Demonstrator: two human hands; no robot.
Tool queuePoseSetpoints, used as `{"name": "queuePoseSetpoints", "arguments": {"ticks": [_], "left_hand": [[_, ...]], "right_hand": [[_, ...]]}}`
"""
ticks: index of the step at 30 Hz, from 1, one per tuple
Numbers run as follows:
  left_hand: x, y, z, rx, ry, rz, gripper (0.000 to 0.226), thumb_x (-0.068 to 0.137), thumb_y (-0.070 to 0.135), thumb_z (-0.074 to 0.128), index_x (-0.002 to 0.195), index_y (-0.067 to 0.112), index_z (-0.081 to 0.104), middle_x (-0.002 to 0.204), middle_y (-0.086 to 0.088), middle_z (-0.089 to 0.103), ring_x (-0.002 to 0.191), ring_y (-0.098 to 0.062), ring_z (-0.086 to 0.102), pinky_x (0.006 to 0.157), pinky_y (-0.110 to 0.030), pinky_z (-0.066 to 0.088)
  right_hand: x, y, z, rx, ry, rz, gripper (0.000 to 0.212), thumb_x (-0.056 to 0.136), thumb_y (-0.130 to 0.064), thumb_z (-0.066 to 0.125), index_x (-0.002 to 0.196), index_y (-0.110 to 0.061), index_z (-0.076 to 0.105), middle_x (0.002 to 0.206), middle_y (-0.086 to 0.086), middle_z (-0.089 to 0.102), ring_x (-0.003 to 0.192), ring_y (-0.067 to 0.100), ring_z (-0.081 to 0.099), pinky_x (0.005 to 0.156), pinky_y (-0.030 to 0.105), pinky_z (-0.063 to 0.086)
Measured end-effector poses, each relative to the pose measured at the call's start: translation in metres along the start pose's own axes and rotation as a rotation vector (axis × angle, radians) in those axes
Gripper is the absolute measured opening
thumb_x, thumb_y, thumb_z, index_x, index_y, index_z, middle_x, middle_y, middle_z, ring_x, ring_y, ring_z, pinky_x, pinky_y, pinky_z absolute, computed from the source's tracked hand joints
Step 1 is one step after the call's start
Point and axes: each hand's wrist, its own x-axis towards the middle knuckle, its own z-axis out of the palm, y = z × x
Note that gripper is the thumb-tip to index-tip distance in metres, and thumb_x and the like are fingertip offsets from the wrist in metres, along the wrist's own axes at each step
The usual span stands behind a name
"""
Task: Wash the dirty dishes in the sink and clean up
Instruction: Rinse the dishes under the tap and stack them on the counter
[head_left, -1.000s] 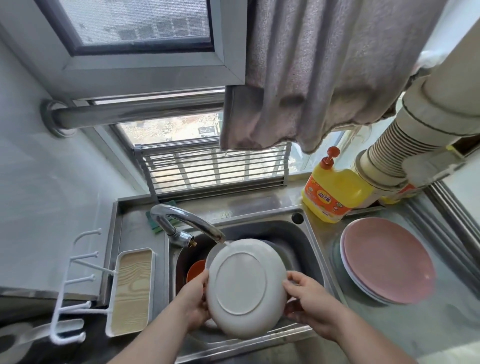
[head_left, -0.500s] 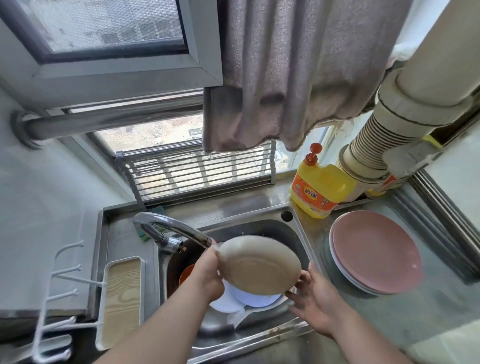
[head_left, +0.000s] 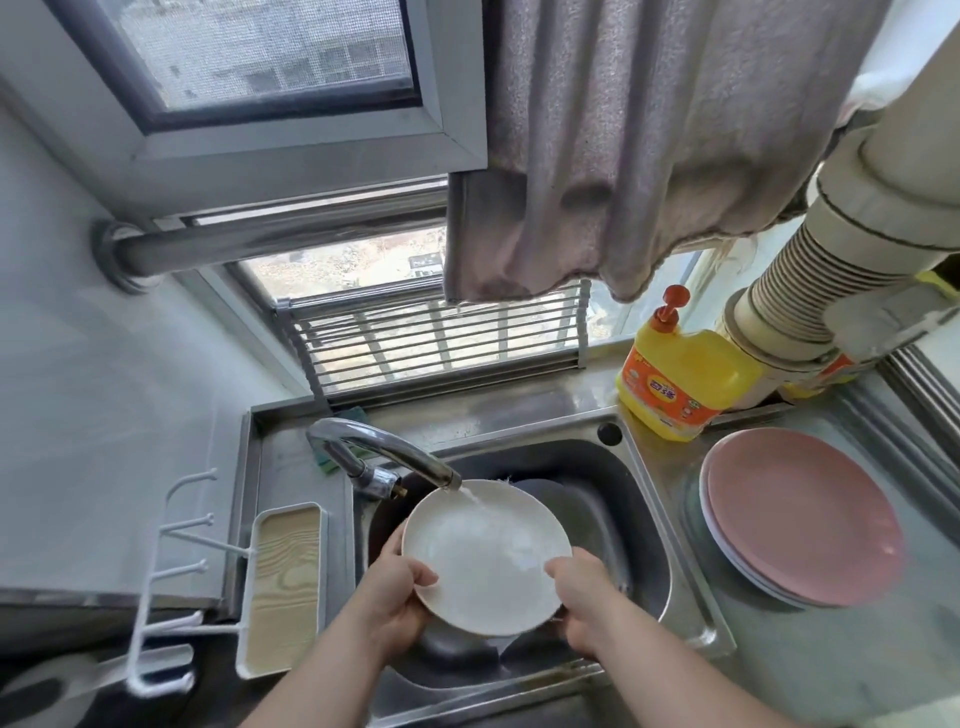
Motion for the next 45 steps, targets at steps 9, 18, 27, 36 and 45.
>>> {"name": "queuePoseSetpoints", "arguments": {"ticks": [9,18,27,36,45], "left_hand": [[0.003,-0.017,-0.011,0.026,0.128,0.082,0.031,0.103,-0.005,0.054,0.127,0.013,0.062,0.117,-0.022,0.074,0.108,-0.044,0.068,0.082,-0.05,0.058],[0.001,-0.024,0.048,-0.203,0.033,-0.228,0.033,0.108,0.041,0.052,0.125,0.016,0.063,0.107,-0.021,0.078,0.103,-0.048,0.072,0.075,-0.064,0.06],[-0.006,-0.016,0.051,0.012,-0.023,-0.167,0.038,0.106,0.04,0.058,0.127,0.009,0.066,0.107,-0.021,0.078,0.096,-0.045,0.076,0.072,-0.056,0.063],[-0.016,0.013,0.019,0.154,-0.023,-0.082,0.046,0.099,0.047,0.064,0.121,0.008,0.072,0.107,-0.016,0.078,0.091,-0.031,0.076,0.065,-0.037,0.061],[-0.021,0.001,0.018,-0.085,0.024,0.041,0.052,0.109,0.001,0.031,0.118,0.034,0.07,0.123,-0.021,0.07,0.116,-0.049,0.064,0.101,-0.066,0.051]], "right_hand": [[-0.012,-0.009,0.009,0.04,-0.005,-0.234,0.03,0.103,-0.008,0.057,0.112,-0.034,0.067,0.102,0.0,0.078,0.098,0.035,0.073,0.077,0.064,0.061],[-0.035,-0.038,-0.028,0.062,-0.008,-0.47,0.024,0.106,-0.02,0.058,0.123,-0.037,0.064,0.112,-0.007,0.076,0.11,0.02,0.069,0.097,0.05,0.059],[-0.013,-0.01,-0.065,0.178,0.047,-0.311,0.03,0.101,-0.02,0.064,0.128,-0.032,0.063,0.119,0.007,0.072,0.109,0.037,0.069,0.079,0.052,0.064],[0.007,0.034,-0.028,0.204,0.003,-0.04,0.028,0.102,-0.007,0.048,0.122,-0.013,0.067,0.109,0.024,0.074,0.092,0.047,0.071,0.07,0.049,0.058],[-0.026,-0.01,-0.036,0.093,-0.146,-0.138,0.055,0.106,-0.007,0.049,0.141,-0.048,0.042,0.125,0.006,0.066,0.104,0.04,0.072,0.072,0.049,0.064]]}}
